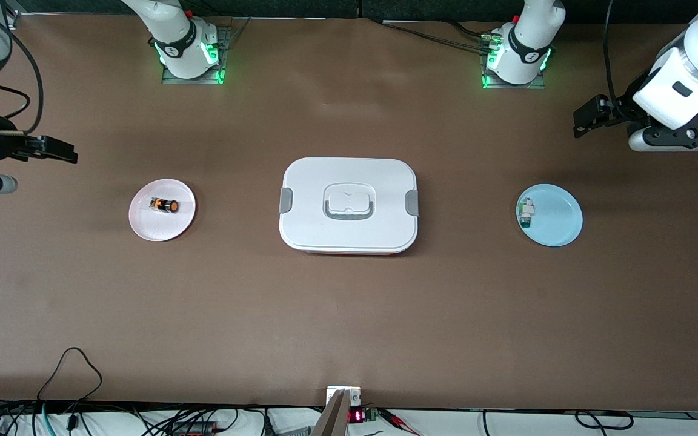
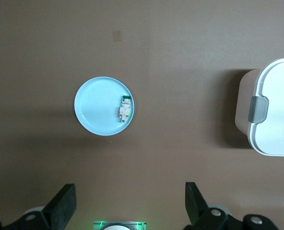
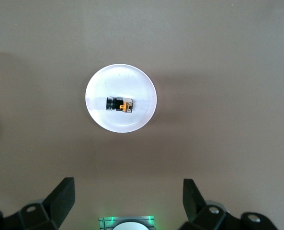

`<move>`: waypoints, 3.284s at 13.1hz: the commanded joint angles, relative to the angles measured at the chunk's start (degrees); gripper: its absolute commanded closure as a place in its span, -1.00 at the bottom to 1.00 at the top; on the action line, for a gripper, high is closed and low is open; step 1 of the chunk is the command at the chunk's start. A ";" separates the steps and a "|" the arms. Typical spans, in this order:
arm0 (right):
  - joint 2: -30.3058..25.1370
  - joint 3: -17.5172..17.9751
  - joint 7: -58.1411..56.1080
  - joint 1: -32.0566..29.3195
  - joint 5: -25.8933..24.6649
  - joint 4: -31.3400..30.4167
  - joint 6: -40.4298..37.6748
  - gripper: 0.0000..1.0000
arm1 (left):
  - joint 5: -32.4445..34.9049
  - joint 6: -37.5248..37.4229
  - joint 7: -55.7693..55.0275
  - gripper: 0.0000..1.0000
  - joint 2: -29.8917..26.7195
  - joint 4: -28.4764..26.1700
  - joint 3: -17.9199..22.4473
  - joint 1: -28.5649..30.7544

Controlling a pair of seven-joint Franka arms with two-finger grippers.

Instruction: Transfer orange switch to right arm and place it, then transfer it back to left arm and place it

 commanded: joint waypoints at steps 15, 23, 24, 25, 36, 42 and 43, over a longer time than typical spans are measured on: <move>8.61 -0.10 0.30 -0.30 0.72 -8.93 18.82 -1.00 | -0.25 -0.57 0.25 -1.00 0.35 0.92 0.19 -0.07; 6.32 1.84 -0.39 0.22 2.30 -27.58 38.79 -1.00 | -0.25 -0.48 0.34 -1.00 0.35 0.92 0.19 -0.07; 6.49 1.84 -0.40 0.22 2.39 -28.99 40.64 -1.00 | -0.25 -0.48 0.34 -1.00 0.35 0.92 0.19 -0.07; 6.84 1.92 -0.40 0.22 2.39 -30.05 42.40 -1.00 | -0.25 -0.57 0.34 -1.00 0.35 0.92 0.10 -0.07; 13.43 2.45 -0.40 -0.13 2.65 -34.46 52.43 -1.00 | -0.34 -0.57 0.34 -1.00 0.35 0.92 0.10 0.01; 15.28 2.54 -0.40 0.04 3.71 -34.19 53.57 -1.00 | -0.34 -0.57 0.34 -1.00 0.35 0.92 0.10 -0.07; 15.72 2.54 -0.40 -0.13 3.71 -34.10 53.75 -1.00 | -0.34 -0.57 0.42 -1.00 0.35 0.92 0.10 0.01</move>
